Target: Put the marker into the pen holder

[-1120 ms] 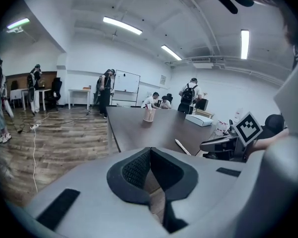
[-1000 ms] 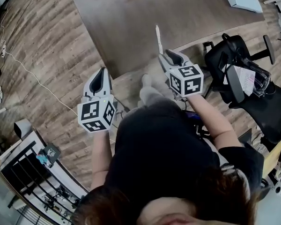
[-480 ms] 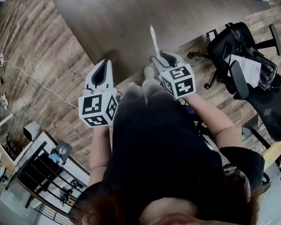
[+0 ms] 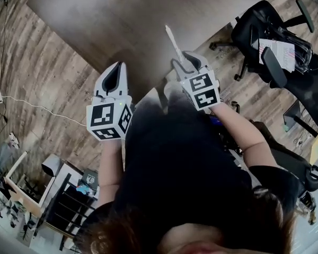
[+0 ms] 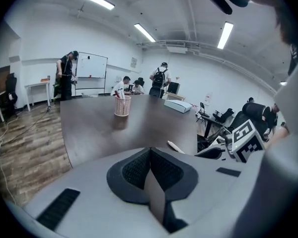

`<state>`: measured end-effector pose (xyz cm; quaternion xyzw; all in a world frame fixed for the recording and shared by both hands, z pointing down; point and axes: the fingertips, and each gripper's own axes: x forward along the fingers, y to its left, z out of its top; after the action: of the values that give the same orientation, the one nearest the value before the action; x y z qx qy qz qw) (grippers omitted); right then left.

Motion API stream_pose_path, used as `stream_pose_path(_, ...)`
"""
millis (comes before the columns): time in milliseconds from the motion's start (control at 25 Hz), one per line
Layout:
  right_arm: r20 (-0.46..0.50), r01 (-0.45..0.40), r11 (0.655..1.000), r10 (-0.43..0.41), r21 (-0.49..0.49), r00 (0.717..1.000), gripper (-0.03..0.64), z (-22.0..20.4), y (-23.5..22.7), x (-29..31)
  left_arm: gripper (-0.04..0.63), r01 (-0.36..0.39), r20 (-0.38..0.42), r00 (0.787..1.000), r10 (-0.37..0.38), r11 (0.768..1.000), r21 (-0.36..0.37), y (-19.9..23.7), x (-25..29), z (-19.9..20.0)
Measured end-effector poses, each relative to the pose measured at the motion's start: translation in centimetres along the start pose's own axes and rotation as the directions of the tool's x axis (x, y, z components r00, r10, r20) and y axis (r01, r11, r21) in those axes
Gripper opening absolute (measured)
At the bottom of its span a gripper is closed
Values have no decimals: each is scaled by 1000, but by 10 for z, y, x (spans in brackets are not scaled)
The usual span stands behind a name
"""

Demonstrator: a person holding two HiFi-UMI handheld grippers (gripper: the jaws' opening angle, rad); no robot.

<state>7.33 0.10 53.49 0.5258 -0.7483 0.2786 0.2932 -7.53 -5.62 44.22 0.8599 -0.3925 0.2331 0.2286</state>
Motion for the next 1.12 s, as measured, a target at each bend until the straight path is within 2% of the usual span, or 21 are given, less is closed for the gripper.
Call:
stream_pose_path(160, 4, 95, 995, -96, 21, 995, 119, -2, 3, 1, 28, 77, -25, 997, -76, 997, 27, 14, 5, 3)
stream_pose_path(360, 32, 167, 982, -170, 83, 985, 69, -3, 9, 1, 28, 140, -48, 989, -138, 989, 41, 26, 7, 1)
stream_pose_path(520, 21, 175, 978, -179, 117, 984, 75, -7, 6, 1, 28, 178, -61, 983, -174, 982, 64, 28, 10, -1)
stream_pose_path(680, 24, 190, 976, -194, 107, 981, 73, -3, 7, -5, 28, 197, -53, 980, -193, 977, 80, 31, 7, 5)
stream_pose_path(1120, 86, 188, 981, -192, 56, 978, 72, 31, 18, -21, 28, 192, 1, 981, -192, 978, 79, 45, -3, 16)
